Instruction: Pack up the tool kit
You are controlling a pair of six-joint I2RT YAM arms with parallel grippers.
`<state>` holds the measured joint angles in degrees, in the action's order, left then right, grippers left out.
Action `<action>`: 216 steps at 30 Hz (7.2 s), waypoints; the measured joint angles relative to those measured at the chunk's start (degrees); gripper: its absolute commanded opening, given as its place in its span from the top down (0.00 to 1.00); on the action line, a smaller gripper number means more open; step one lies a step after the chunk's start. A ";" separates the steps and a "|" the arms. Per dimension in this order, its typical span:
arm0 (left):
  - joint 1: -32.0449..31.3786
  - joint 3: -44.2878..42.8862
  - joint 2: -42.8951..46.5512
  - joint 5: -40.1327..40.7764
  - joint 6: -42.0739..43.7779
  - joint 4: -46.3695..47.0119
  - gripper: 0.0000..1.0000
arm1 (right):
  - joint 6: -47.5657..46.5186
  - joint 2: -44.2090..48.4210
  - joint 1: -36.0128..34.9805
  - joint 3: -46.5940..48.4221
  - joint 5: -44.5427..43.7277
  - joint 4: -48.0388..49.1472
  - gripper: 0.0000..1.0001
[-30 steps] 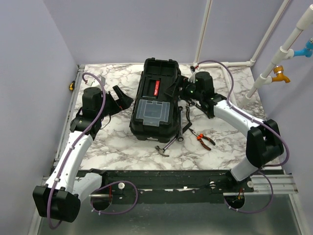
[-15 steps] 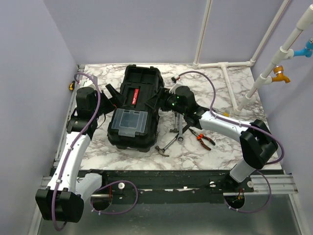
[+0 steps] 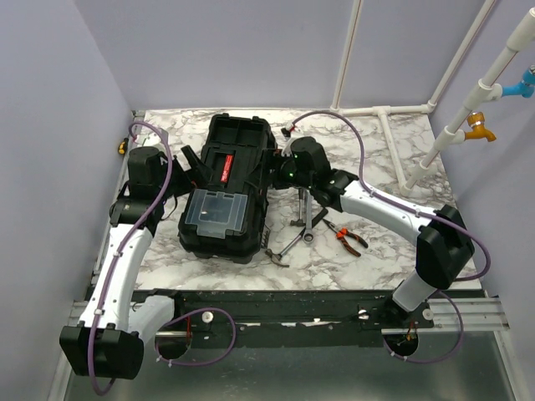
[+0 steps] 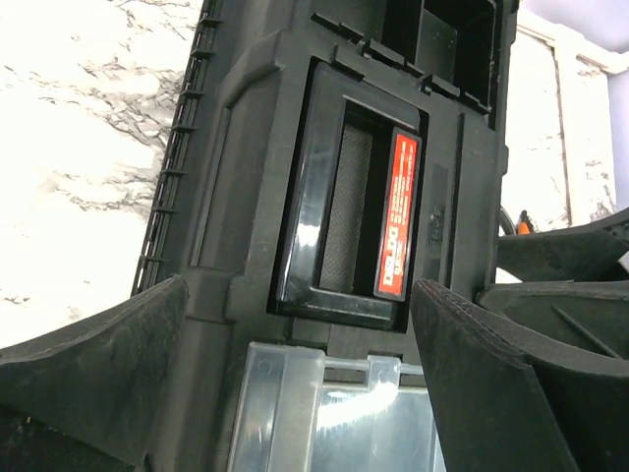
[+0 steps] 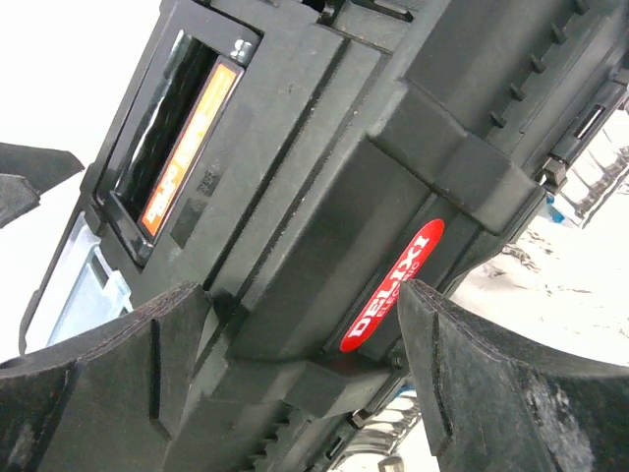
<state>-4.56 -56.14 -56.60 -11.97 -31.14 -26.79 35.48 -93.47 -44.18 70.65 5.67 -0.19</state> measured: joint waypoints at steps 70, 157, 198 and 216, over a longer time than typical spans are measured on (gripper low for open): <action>-5.42 -11.56 -8.85 -2.08 14.47 -9.29 0.02 | -6.01 -34.71 25.18 32.02 21.94 -15.65 0.99; -38.58 -61.46 -55.39 22.36 19.65 -27.47 0.46 | 6.51 -21.27 24.26 1.22 41.22 9.84 0.99; -33.88 -62.45 -66.84 17.84 14.25 -30.95 1.00 | 6.19 -19.74 24.26 1.27 39.06 9.05 0.99; -25.53 -56.13 -62.34 -3.08 10.56 -24.30 1.00 | 4.44 -15.17 24.72 -2.21 23.52 4.83 0.80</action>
<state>-30.09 -112.27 -118.93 -15.05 -20.58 -51.09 39.92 -108.64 -19.46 68.45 29.19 4.64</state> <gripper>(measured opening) 0.122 0.110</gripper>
